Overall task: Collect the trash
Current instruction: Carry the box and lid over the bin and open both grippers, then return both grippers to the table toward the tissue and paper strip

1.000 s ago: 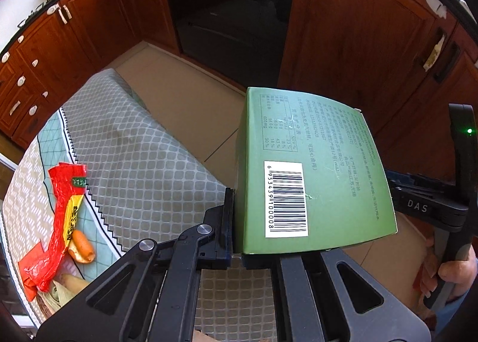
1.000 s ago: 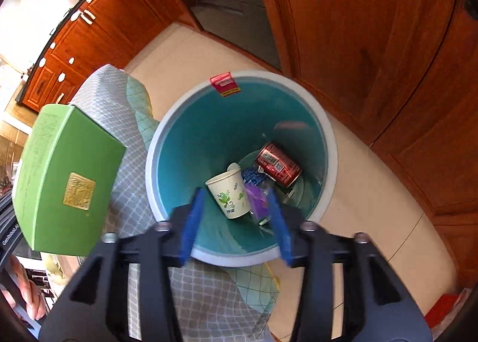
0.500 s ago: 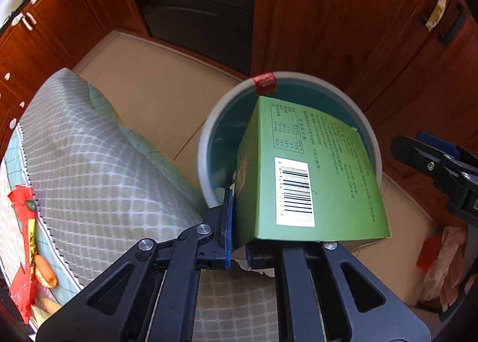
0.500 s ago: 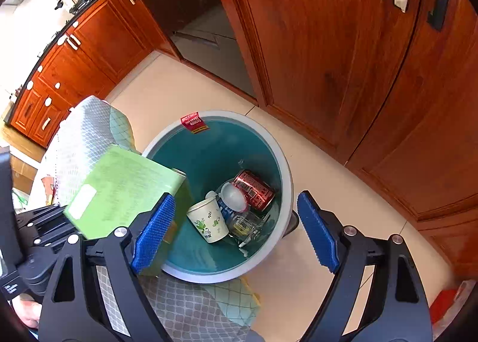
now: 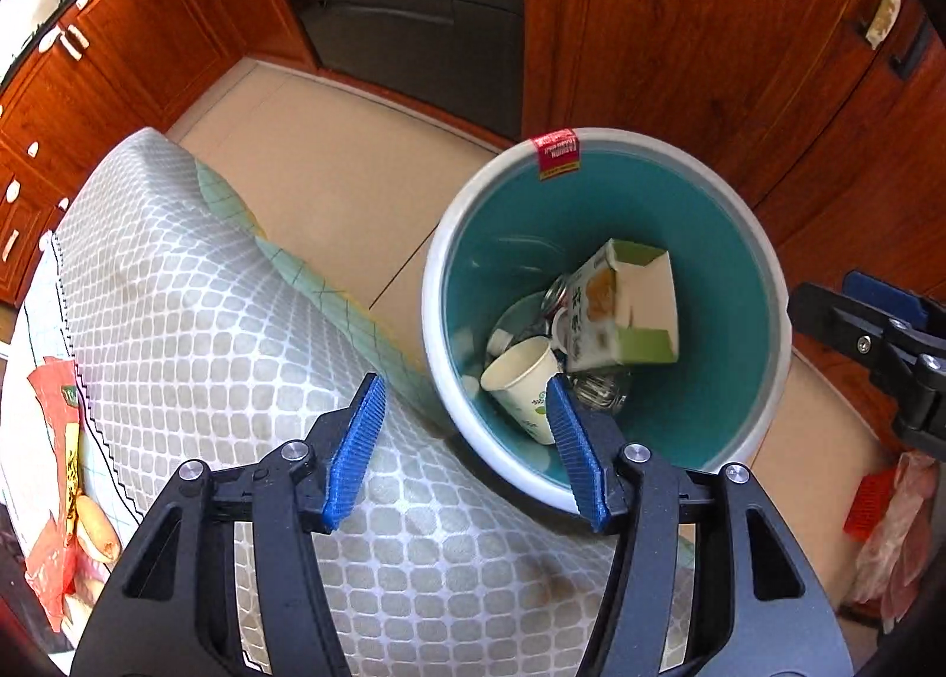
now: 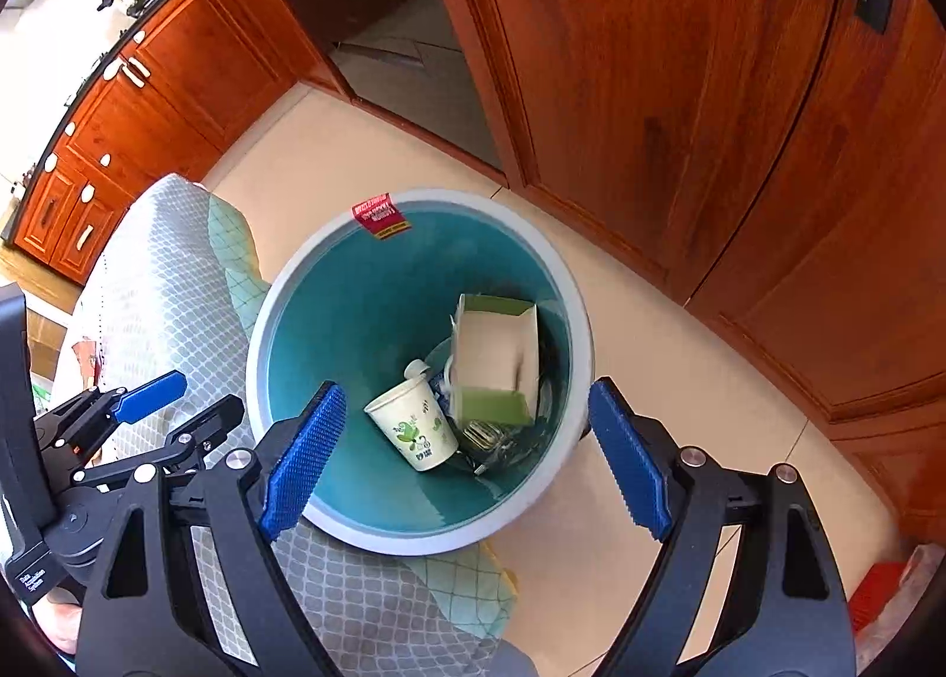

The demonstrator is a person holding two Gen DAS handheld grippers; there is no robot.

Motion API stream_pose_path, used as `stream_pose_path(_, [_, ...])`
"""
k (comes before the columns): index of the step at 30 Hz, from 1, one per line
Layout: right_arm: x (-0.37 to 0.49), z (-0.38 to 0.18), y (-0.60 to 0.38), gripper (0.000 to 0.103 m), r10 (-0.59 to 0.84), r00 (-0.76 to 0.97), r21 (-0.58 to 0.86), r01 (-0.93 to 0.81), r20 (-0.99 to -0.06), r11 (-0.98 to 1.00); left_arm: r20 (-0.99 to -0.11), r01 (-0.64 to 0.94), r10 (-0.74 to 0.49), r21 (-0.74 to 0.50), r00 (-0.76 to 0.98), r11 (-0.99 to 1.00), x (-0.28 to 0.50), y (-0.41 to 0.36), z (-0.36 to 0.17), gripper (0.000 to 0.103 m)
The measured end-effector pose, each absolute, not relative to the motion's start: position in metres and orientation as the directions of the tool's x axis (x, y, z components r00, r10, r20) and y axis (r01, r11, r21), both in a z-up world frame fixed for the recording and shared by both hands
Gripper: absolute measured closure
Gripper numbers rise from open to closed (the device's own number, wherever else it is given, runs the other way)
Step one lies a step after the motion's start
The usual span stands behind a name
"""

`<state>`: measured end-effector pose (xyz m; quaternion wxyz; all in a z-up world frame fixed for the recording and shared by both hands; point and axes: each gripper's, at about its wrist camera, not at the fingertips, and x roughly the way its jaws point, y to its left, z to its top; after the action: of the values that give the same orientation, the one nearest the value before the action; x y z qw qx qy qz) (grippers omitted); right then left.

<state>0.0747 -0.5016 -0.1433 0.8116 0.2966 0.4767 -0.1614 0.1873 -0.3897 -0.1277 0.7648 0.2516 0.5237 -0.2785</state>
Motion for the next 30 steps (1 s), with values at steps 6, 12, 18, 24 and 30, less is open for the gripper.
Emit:
stream_pose_path(6, [0.078,-0.145,-0.494,0.023,0.034,0.476,0.320,0.536,-0.879,0.781,-0.941,0.688,-0.178,0.074,0.289,0.722,0.187,-0.383,-0.123,0.045])
stream_pose_path(12, [0.080,-0.137,-0.484,0.023,0.042,0.473,0.317,0.520,-0.880,0.793,-0.930,0.675,-0.209,0.054,0.301,0.735,0.182,-0.373,-0.106,0.042])
stream_pose_path(18, [0.079,-0.118,-0.468,0.017,0.057,0.500,0.335,0.486,-0.864,0.807,-0.909,0.646,-0.260,0.013,0.325,0.763,0.174,-0.346,-0.074,0.030])
stream_pose_path(24, [0.078,-0.098,-0.438,0.017,0.094,0.520,0.349,0.419,-0.849,0.838,-0.876,0.598,-0.304,-0.022,0.374,0.801,0.161,-0.298,-0.038,0.014])
stream_pose_path(30, [0.079,-0.086,-0.395,0.017,0.133,0.524,0.348,0.337,-0.841,0.875,-0.842,0.526,-0.307,-0.032,0.443,0.850,0.146,-0.234,-0.014,0.006])
